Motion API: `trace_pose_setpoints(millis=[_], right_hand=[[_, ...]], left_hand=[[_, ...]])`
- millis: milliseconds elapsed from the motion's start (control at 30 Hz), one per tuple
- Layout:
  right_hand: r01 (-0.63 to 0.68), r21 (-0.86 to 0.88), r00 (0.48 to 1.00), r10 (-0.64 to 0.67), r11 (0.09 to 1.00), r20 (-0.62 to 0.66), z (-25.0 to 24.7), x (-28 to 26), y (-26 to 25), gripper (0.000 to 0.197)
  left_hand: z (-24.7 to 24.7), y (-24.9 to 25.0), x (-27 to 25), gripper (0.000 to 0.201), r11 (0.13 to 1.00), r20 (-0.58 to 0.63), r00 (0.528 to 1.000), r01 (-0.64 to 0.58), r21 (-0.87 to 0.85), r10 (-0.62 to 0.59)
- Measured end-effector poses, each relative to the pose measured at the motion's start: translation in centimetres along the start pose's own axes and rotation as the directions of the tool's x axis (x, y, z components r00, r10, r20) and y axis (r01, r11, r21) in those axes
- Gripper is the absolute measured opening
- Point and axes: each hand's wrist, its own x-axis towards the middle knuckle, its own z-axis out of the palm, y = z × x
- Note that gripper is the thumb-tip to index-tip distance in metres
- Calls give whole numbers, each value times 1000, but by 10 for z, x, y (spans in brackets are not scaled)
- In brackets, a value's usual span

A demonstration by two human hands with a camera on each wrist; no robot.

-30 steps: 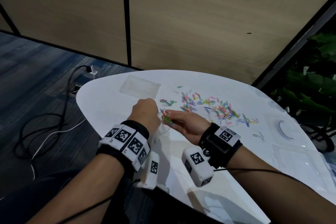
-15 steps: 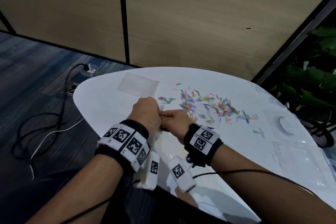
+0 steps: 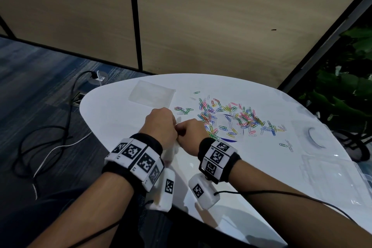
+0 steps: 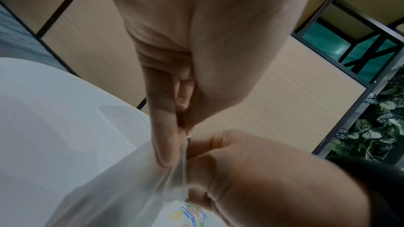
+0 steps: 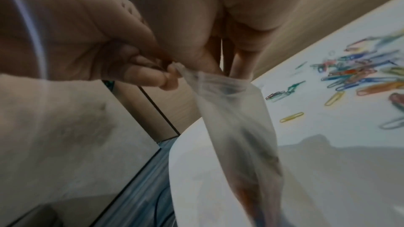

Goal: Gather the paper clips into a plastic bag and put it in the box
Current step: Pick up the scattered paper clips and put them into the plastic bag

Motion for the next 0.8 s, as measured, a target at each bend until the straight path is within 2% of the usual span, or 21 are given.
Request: trace_pose_setpoints(millis=[200, 333, 533, 600, 667, 700, 733, 767, 800], right_hand=[[51, -80, 999, -52, 995, -2, -1, 1, 0, 30], [73, -187, 996, -63, 980, 62, -3, 0, -4, 21], [146, -212, 989, -135, 966, 66, -6, -1, -5, 17], [155, -108, 984, -144, 982, 108, -10, 0, -4, 19], [89, 217, 990, -111, 972, 90, -19, 5, 0, 25], [32, 363, 998, -53, 931, 46, -26, 9, 9, 26], [-20, 438, 1000, 23, 899, -1, -35, 13, 20, 25], [-71, 426, 994, 98, 902, -41, -43, 18, 35, 21], [-139, 340, 984, 168, 930, -57, -52, 24, 54, 20]], left_hand=[[0, -2, 0, 27, 999, -12, 1000, -4, -40, 4], [1, -3, 1, 29, 999, 2, 1000, -6, -45, 6], [-2, -3, -1, 30, 1000, 8, 1000, -4, -26, 4], [-4, -3, -1, 28, 1000, 1, 1000, -4, -21, 4], [-7, -4, -1, 23, 1000, -16, 1000, 11, -9, -11], [-9, -5, -1, 22, 1000, -22, 1000, 22, -9, -22], [-10, -7, -1, 22, 1000, -21, 999, 27, -11, -27], [-11, -8, 0, 23, 1000, -15, 999, 28, -11, -28], [-12, -9, -1, 24, 1000, -8, 1000, 29, -9, -29]])
